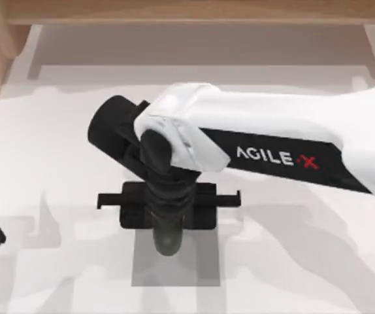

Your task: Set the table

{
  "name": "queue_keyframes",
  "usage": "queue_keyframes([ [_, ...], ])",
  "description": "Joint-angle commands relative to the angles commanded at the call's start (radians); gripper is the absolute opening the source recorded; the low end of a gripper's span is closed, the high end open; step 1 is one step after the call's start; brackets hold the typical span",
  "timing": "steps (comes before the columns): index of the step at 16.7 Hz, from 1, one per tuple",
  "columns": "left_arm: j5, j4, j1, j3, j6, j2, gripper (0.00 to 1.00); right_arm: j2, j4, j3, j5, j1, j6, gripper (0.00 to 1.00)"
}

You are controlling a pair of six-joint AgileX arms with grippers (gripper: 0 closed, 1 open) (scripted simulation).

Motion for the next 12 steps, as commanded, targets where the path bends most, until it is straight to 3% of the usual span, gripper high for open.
queue_keyframes([
  [9, 0.000, 0.000, 0.000, 0.000, 0.000, 0.000, 1.00, 0.015, -0.006, -0.035, -0.019, 0.005, 0.024, 0.00],
  [12, 0.000, 0.000, 0.000, 0.000, 0.000, 0.000, 1.00, 0.015, -0.006, -0.035, -0.019, 0.005, 0.024, 0.23],
])
